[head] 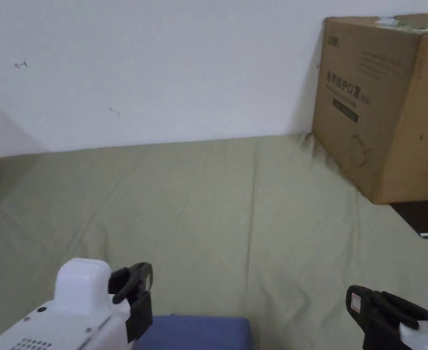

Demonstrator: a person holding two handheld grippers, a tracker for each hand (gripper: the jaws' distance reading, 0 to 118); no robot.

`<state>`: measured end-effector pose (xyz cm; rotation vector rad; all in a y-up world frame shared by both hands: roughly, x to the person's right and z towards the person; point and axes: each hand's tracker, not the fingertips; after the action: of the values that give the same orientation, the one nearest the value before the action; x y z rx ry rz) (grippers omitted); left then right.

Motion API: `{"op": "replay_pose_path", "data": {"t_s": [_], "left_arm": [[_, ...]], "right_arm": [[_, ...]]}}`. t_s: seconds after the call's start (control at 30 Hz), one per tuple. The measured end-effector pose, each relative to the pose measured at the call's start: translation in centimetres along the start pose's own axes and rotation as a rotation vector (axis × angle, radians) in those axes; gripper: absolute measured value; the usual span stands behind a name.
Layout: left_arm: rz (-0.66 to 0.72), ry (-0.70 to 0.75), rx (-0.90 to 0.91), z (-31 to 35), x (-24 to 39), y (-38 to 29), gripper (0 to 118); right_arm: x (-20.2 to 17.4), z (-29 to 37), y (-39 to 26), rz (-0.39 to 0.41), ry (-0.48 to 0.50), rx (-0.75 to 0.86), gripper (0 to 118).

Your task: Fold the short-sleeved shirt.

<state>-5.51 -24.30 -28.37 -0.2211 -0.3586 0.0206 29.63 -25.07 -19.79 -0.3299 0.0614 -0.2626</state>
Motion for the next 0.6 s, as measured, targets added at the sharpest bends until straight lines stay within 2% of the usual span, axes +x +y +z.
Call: {"op": "replay_pose_path", "data": {"t_s": [0.1, 0.23, 0.33, 0.37, 0.43, 0.47, 0.6], "left_arm": [[-0.046, 0.185, 0.135, 4.0, 0.1, 0.6, 3], [-0.047, 0.274, 0.25, 6.5, -0.2, 0.1, 3], [-0.038, 0.298, 0.241, 6.3, -0.5, -1.1, 3], [-0.018, 0.311, 0.208, 6.0, -0.7, -1.7, 3], [0.028, 0.314, 0.154, 5.8, -0.8, -2.7, 3], [0.033, 0.308, 0.147, 5.8, -0.8, -3.1, 3], [0.04, 0.293, 0.142, 6.2, -0.8, -3.8, 3]], "right_arm": [[-2.6, 0.8, 0.6, 0.109, 0.014, 0.124, 0], [-5.6, 1.8, 0.8, 0.224, -0.015, 0.285, 0], [-6.1, 1.3, -1.2, 0.32, -0.094, 0.409, 0], [-6.0, 1.0, -2.0, 0.306, -0.119, 0.397, 0], [-5.6, 0.6, -2.7, 0.201, -0.178, 0.315, 0], [-5.5, 0.7, -2.9, 0.192, -0.187, 0.302, 0], [-5.4, 1.3, -3.2, 0.256, -0.2, 0.324, 0]]}}
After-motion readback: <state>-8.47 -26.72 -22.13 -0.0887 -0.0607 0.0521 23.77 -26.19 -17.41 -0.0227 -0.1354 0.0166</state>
